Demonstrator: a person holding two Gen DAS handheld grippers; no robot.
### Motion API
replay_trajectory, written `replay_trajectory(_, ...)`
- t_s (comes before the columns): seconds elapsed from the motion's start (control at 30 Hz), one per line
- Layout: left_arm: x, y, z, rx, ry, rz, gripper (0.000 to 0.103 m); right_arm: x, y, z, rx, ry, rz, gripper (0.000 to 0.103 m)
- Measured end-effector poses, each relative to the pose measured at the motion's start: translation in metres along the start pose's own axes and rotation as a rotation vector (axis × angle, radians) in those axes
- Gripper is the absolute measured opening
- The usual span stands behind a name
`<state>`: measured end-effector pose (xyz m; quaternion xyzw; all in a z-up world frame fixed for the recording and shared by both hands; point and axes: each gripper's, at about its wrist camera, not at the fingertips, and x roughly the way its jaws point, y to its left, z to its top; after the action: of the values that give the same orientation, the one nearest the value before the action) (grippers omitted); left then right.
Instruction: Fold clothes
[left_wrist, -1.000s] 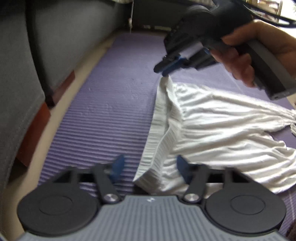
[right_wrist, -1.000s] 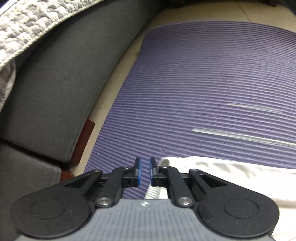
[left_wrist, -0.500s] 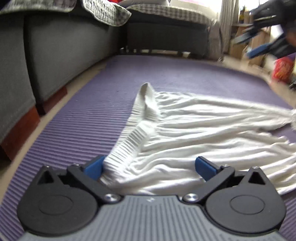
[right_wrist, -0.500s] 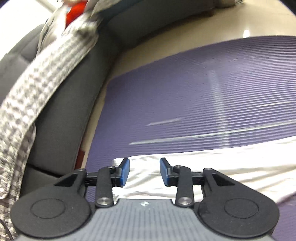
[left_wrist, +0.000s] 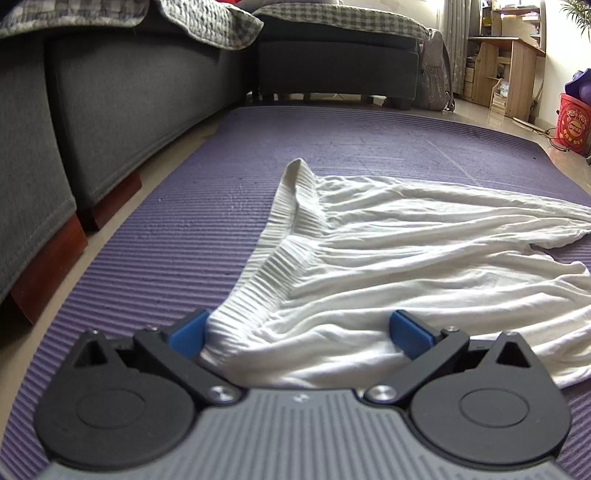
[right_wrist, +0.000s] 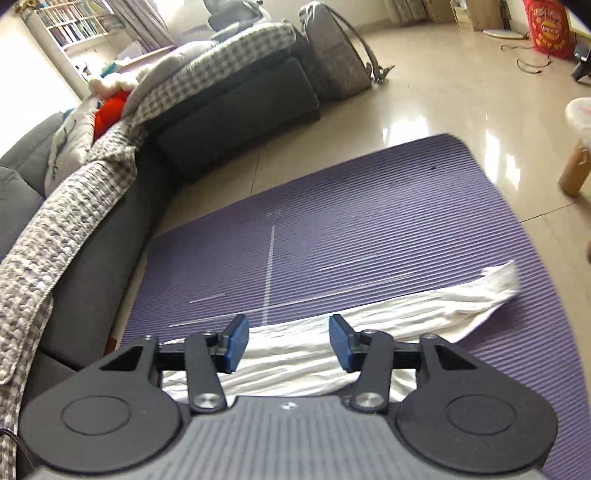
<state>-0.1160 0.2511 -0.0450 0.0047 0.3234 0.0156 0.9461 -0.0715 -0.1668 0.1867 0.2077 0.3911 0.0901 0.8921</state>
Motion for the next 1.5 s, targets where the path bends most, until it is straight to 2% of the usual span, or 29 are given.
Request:
replay_trajectory(0.17, 0.0, -0.001, 0.0, 0.0, 0.0, 0.0, 0.103, -0.021, -0.006, -0.012, -0.011, -0.041, 0.026, 0.063)
replay_trajectory(0.27, -0.001, -0.002, 0.0, 0.0, 0.0, 0.001, 0.103, -0.036, -0.017, -0.02, 0.051, -0.044, 0.129, 0.071)
replay_trajectory(0.33, -0.001, -0.002, -0.001, -0.002, 0.0, 0.003, 0.103, -0.04, -0.024, -0.022, 0.104, -0.039, 0.226, 0.075)
replay_trajectory(0.37, -0.001, -0.002, -0.001, -0.003, 0.0, 0.004, 0.103, -0.043, -0.035, -0.022, 0.164, -0.032, 0.31, 0.079)
replay_trajectory(0.5, -0.001, -0.002, -0.001, -0.003, 0.0, 0.005, 0.103, -0.046, -0.049, -0.016, 0.236, -0.062, 0.401, 0.08)
replay_trajectory(0.57, -0.001, -0.002, -0.001, -0.003, 0.0, 0.005, 0.103, -0.043, -0.053, -0.014, 0.299, -0.057, 0.484, 0.081)
replay_trajectory(0.67, -0.001, -0.002, -0.001, -0.003, 0.0, 0.005, 0.103, -0.029, -0.044, -0.017, 0.38, -0.056, 0.653, 0.087)
replay_trajectory(0.7, -0.001, -0.002, -0.001, -0.003, 0.0, 0.005, 0.103, -0.025, -0.04, -0.021, 0.405, -0.067, 0.732, 0.091)
replay_trajectory(0.73, -0.001, -0.002, -0.001, -0.003, 0.0, 0.005, 0.103, -0.022, -0.035, -0.027, 0.424, -0.087, 0.825, 0.102)
replay_trajectory(0.8, -0.001, -0.002, -0.001, -0.003, 0.0, 0.005, 0.103, -0.016, -0.028, -0.039, 0.458, -0.141, 1.018, 0.103)
replay_trajectory(0.87, 0.001, -0.001, -0.001, 0.0, 0.0, 0.002, 0.103, -0.012, -0.023, -0.051, 0.5, -0.105, 1.17, 0.103)
replay_trajectory(0.93, 0.001, 0.0, 0.0, 0.002, 0.0, 0.0, 0.103, -0.005, -0.013, -0.057, 0.512, -0.024, 1.328, 0.103)
replay_trajectory(0.97, 0.001, 0.0, 0.0, 0.002, 0.0, -0.001, 0.103, -0.004, -0.008, -0.059, 0.512, 0.018, 1.385, 0.103)
replay_trajectory(1.03, 0.001, 0.0, 0.0, 0.001, 0.0, -0.001, 0.103, -0.006, -0.004, -0.058, 0.505, 0.016, 1.417, 0.103)
replay_trajectory(1.07, 0.001, 0.0, 0.0, 0.001, 0.0, -0.001, 0.103, -0.01, -0.006, -0.057, 0.519, -0.052, 1.42, 0.103)
replay_trajectory(1.1, 0.001, 0.0, 0.0, 0.001, 0.0, -0.001, 0.103, -0.009, -0.007, -0.057, 0.552, -0.098, 1.462, 0.103)
replay_trajectory(1.17, 0.002, 0.0, 0.0, 0.001, 0.0, -0.002, 0.103, 0.004, 0.003, -0.052, 0.552, -0.139, 1.733, 0.103)
replay_trajectory(1.2, 0.002, 0.001, 0.0, 0.001, 0.0, -0.002, 0.103, 0.011, 0.014, -0.044, 0.501, -0.169, 1.935, 0.103)
replay_trajectory(1.3, 0.002, 0.001, 0.0, 0.001, -0.001, -0.002, 0.103, 0.033, 0.053, -0.027, 0.392, -0.194, 2.427, 0.103)
replay_trajectory(1.33, 0.002, 0.001, 0.0, 0.0, -0.001, -0.002, 0.103, 0.041, 0.065, -0.022, 0.37, -0.192, 2.541, 0.103)
replay_trajectory(1.4, 0.002, 0.002, 0.0, 0.004, -0.001, -0.004, 0.103, 0.058, 0.08, -0.015, 0.367, -0.168, 2.672, 0.103)
replay_trajectory(1.47, 0.002, 0.002, 0.0, 0.005, -0.001, -0.004, 0.103, 0.071, 0.089, -0.011, 0.378, -0.146, 2.745, 0.103)
replay_trajectory(1.5, 0.002, 0.002, 0.0, 0.005, -0.001, -0.004, 0.103, 0.084, 0.098, -0.009, 0.41, -0.109, 2.814, 0.103)
